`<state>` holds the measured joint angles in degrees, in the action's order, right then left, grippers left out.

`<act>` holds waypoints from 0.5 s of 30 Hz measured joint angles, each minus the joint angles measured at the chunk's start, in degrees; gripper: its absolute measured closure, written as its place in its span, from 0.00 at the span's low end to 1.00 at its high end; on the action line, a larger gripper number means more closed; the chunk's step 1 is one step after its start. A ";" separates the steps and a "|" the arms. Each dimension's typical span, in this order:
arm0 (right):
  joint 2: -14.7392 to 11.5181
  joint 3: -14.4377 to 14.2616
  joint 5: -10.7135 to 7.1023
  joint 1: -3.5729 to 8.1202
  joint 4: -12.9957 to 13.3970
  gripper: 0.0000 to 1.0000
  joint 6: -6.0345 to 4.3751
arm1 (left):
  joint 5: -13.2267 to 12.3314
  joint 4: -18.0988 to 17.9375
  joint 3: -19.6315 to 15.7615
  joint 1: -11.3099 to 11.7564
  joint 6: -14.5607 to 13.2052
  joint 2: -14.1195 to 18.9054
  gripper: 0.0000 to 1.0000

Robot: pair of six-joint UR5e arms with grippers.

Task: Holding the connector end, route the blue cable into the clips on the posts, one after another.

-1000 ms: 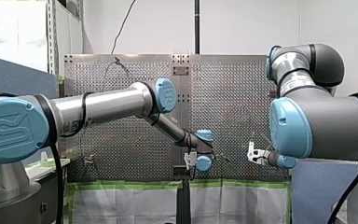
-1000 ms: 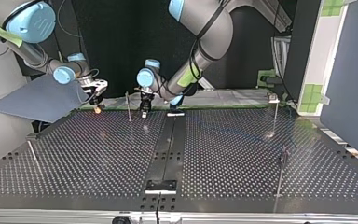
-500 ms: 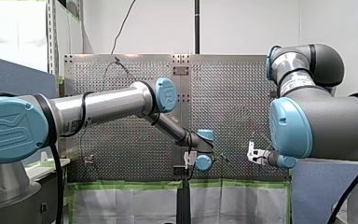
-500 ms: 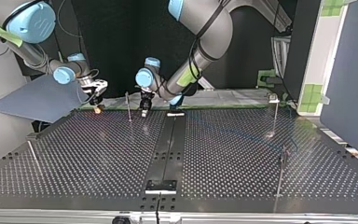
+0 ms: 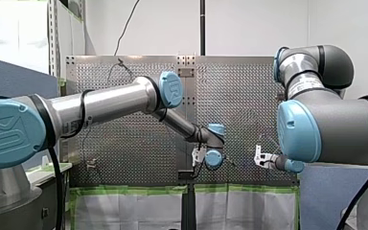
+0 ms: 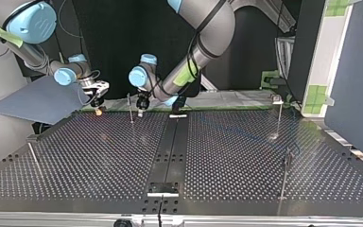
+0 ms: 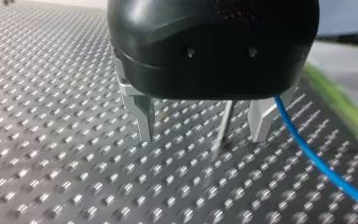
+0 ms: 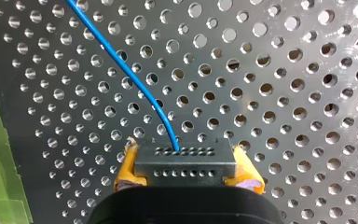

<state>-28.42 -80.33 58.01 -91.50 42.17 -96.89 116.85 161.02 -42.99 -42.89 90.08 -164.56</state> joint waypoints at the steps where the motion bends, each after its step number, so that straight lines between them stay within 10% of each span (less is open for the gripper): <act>1: 0.00 0.01 0.00 0.01 -0.01 1.00 0.00 | 0.04 0.50 -0.25 -0.20 -0.03 0.02 0.00; 15: 0.02 0.00 -0.05 -0.03 -0.06 1.00 0.08 | 1.83 6.48 -5.51 -1.99 -0.23 0.29 0.00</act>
<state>-28.40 -80.33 57.96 -91.53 42.11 -96.81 118.68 167.51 -48.50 -44.88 89.86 -164.26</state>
